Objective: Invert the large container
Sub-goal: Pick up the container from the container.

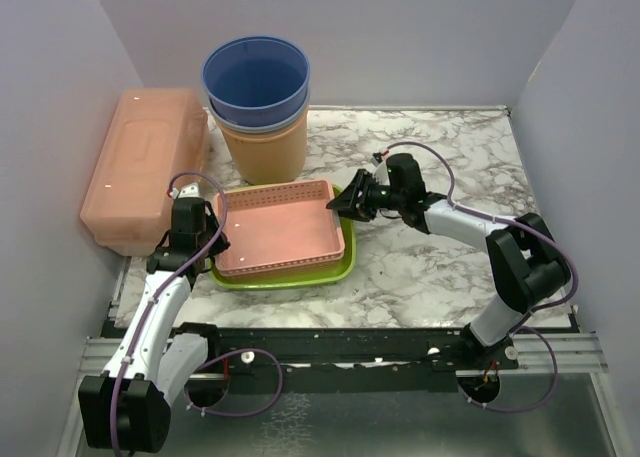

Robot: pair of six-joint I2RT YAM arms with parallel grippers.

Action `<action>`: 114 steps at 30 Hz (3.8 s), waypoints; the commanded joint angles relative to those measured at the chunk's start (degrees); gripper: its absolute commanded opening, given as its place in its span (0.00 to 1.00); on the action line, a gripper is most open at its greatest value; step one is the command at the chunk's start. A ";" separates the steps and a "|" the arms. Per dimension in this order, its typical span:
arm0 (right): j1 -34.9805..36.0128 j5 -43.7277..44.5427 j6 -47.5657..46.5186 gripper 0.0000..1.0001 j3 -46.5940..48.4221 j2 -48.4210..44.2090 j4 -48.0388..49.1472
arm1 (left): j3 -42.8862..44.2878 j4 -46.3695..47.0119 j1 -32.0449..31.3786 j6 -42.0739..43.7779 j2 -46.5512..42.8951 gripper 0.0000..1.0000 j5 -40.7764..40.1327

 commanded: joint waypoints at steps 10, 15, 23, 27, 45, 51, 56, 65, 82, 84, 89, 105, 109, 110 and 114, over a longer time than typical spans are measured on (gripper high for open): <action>4.03 -2.82 2.71 0.54 -5.88 -1.08 3.87 | -0.20 4.72 -1.44 -3.08 -1.49 0.25 9.56; 4.03 -2.88 3.73 0.57 -5.61 -3.58 3.31 | -0.11 4.67 -1.43 -3.08 -1.24 0.25 9.66; 3.40 -0.78 7.79 0.65 -4.58 -6.02 2.33 | 0.09 3.57 -1.43 -3.73 -2.75 0.25 5.80; 2.31 1.71 9.39 0.70 -7.53 -9.69 4.40 | 0.41 2.50 -1.41 -4.39 -3.82 0.24 3.25; -0.62 -8.34 20.92 0.34 -17.51 -7.81 29.15 | 0.58 2.34 -1.25 -4.24 -3.13 0.21 2.54; -0.62 -9.11 19.46 0.34 -16.11 -7.92 27.62 | 0.57 2.35 -1.25 -4.09 -3.43 0.21 2.78; -0.79 -8.86 22.89 0.38 -16.78 -7.49 32.27 | 0.59 2.41 -1.23 -4.05 -3.41 0.21 2.73; -1.85 -6.91 30.04 0.51 -19.23 -3.55 41.80 | 0.52 2.43 -1.16 -4.01 -3.75 0.21 2.75; -3.61 2.76 25.66 0.63 -18.26 -9.12 25.04 | 0.43 2.50 -1.18 -3.99 -4.86 0.21 2.31; -3.65 1.50 24.19 0.62 -17.00 -8.72 23.93 | 0.50 2.57 -1.16 -3.95 -4.55 0.21 2.56; -3.77 -2.73 25.85 0.39 -17.08 -6.39 32.12 | 0.50 2.65 -1.10 -3.88 -4.32 0.21 2.78; -3.79 -9.13 20.67 0.01 -13.27 -6.99 32.78 | 0.59 2.87 -1.08 -3.55 -6.02 0.55 2.77; -3.79 -8.66 19.09 0.01 -13.52 -8.52 31.82 | 0.66 3.09 -1.09 -3.31 -6.85 0.72 4.15; -3.72 -8.54 19.07 0.01 -13.76 -8.90 32.28 | 0.72 3.12 -1.07 -3.27 -7.15 0.76 4.35; -3.78 -8.24 19.07 0.01 -13.48 -10.13 34.29 | 0.67 3.13 -0.94 -3.24 -9.66 0.91 3.30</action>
